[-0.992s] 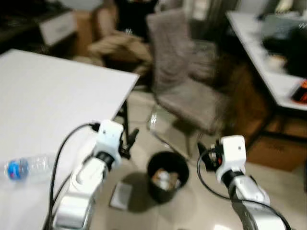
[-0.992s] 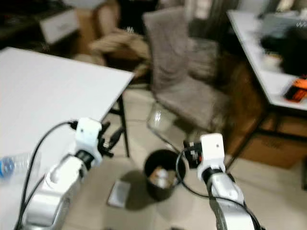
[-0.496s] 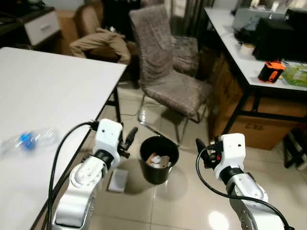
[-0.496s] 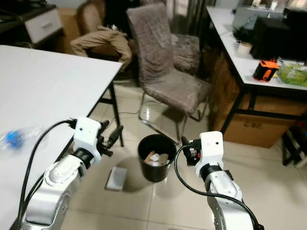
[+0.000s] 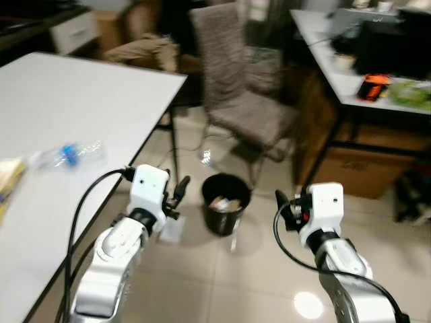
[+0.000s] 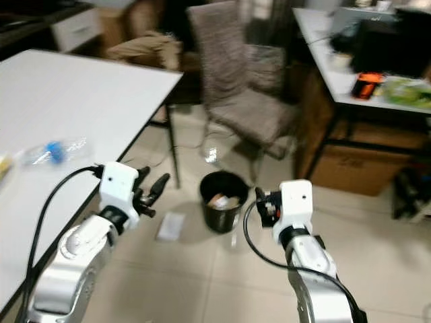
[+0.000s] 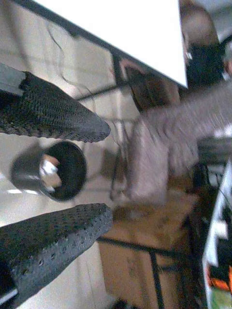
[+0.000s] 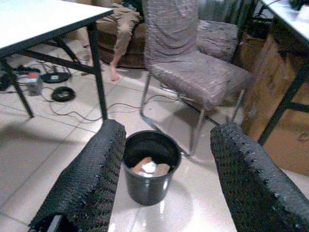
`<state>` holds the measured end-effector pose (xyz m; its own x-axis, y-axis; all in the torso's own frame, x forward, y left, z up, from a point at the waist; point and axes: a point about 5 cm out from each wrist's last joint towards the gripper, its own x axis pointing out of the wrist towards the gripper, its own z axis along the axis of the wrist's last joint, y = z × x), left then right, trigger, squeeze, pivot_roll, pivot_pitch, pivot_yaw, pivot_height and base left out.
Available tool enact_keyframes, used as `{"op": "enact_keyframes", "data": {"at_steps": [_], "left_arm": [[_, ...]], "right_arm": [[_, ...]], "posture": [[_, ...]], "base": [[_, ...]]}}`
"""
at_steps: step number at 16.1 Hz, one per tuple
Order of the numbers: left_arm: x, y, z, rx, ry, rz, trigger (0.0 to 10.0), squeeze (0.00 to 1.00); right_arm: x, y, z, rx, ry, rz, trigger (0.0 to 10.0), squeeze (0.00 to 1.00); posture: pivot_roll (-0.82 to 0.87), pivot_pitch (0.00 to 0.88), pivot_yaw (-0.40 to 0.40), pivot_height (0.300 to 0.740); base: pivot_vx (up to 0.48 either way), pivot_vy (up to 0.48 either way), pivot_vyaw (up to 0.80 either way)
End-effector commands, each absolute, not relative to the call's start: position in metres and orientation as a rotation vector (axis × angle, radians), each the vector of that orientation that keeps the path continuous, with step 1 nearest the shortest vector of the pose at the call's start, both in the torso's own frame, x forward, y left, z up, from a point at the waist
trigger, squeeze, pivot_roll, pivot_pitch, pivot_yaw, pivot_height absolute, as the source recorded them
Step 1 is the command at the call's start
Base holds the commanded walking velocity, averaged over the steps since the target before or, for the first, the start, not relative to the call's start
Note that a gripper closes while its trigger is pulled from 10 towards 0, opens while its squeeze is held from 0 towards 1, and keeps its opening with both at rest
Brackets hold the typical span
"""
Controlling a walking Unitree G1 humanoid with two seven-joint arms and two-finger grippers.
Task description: Picking trash to rubbish bin
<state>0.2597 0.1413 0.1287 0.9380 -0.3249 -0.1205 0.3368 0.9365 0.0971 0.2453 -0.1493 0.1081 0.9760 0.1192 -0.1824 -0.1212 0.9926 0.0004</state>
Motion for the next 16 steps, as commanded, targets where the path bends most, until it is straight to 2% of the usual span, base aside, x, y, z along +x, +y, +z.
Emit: {"op": "enact_keyframes", "data": {"at_steps": [1,7,10,16], "left_arm": [[0.26,0.139,0.131,0.119,0.095,-0.337,10.0,0.0],[0.264,0.15,0.133,0.129,0.089,-0.299,10.0,0.0],[0.267,0.156,0.139,0.078,0.046,-0.243,10.0,0.0],[0.275,0.152,0.154,0.087,-0.071,-0.193,10.0,0.0]], "right_arm": [[0.245,-0.154,0.106,-0.022,0.183,0.085,10.0,0.0],[0.253,-0.14,0.108,-0.027,0.131,0.147,10.0,0.0],[0.251,-0.136,0.108,-0.032,0.121,0.204,10.0,0.0],[0.255,-0.131,0.112,-0.056,0.089,0.275,10.0,0.0]], "posture": [[-0.19,0.0,-0.026,0.74],[-0.15,0.0,-0.02,0.74],[-0.17,0.0,-0.003,0.74],[-0.17,0.0,0.002,0.74]], "base": [[-0.27,0.0,0.0],[-0.272,0.0,0.0],[0.0,0.0,0.0],[0.046,0.0,0.8]]}}
